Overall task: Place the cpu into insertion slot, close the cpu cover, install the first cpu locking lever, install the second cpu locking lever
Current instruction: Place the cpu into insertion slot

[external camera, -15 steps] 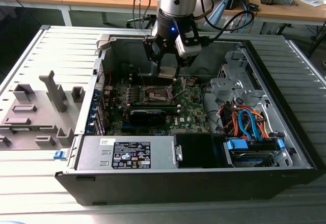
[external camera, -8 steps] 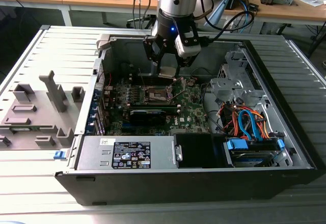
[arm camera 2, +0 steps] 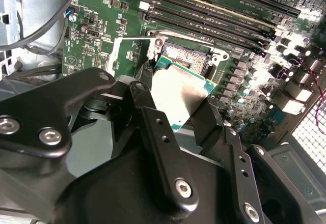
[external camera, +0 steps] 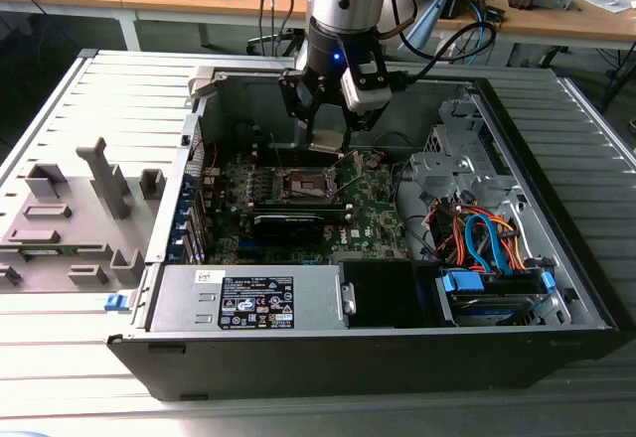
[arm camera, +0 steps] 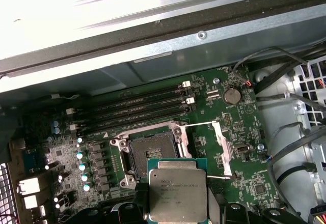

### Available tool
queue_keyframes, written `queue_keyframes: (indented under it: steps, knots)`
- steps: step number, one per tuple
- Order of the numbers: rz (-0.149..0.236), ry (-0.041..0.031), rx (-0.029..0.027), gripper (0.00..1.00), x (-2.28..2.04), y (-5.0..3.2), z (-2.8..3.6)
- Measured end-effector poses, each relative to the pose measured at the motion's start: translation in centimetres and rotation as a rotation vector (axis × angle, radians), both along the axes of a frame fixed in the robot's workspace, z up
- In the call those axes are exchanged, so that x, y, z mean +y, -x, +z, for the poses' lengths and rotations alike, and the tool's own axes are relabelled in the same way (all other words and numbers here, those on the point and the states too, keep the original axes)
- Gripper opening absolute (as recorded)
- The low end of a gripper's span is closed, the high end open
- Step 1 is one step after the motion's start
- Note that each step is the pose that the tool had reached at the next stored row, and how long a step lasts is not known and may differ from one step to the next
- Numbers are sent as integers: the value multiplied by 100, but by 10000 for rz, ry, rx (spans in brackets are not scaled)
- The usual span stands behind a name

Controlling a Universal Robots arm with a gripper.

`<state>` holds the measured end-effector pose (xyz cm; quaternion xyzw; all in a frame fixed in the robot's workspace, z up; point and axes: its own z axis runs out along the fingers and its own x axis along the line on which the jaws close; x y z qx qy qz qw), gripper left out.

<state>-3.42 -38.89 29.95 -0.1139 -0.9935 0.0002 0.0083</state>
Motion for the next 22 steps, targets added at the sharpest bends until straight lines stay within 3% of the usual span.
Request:
queue_keyframes:
  steps: [22]
  knots:
    - [-288, 0, 0, 55, 0, 0, -1]
